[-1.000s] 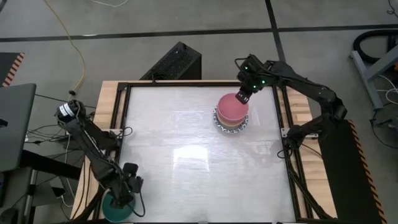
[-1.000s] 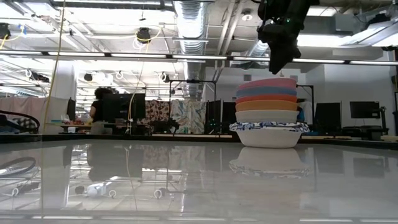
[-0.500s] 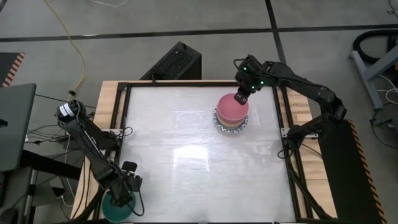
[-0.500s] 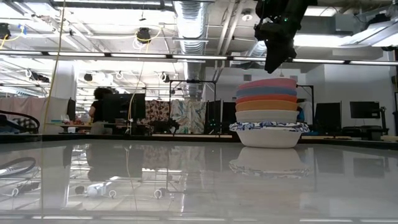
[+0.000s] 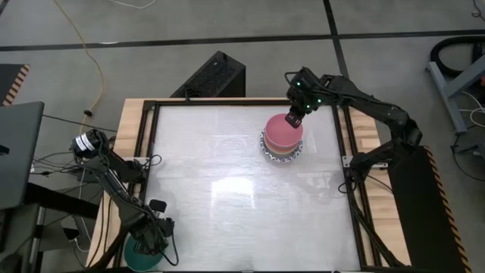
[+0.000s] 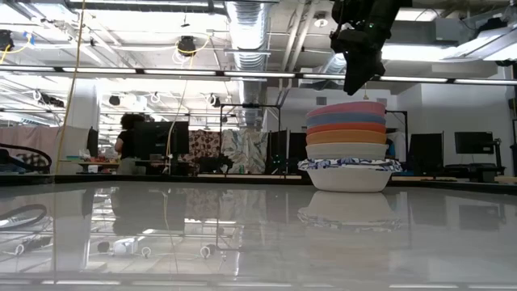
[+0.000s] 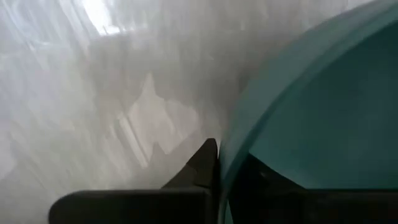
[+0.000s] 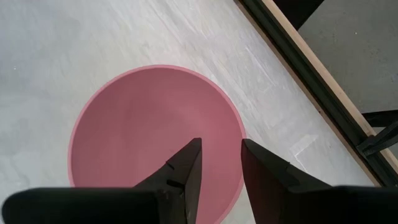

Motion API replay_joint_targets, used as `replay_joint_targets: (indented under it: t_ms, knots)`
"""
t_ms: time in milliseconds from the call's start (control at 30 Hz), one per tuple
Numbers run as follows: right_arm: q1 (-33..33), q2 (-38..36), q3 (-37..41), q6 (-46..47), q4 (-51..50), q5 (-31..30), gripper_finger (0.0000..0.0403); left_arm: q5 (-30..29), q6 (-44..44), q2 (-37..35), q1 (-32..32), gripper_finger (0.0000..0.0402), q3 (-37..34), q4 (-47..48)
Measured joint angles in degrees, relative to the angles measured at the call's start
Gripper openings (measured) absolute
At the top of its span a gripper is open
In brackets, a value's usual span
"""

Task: Nest bowls inside each other
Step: Stack the green bowl on top of the pink bowl

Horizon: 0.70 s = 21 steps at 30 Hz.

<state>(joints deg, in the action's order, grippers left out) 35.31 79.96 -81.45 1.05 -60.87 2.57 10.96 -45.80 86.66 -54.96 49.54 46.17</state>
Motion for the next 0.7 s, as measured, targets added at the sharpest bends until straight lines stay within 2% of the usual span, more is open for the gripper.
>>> replay_joint_targets:
  t_ms: [267,700]
  knots:
    - [0.00,0.00,0.00,-0.01,0.01,0.17,0.0132,-1.33,-4.44,0.18,1.13,0.0002,-0.03,0.68]
    - [-0.34,0.00,0.00,1.09,0.15,0.15,0.0132,-11.93,-6.35,0.26,7.13,0.0000,-0.07,0.20]
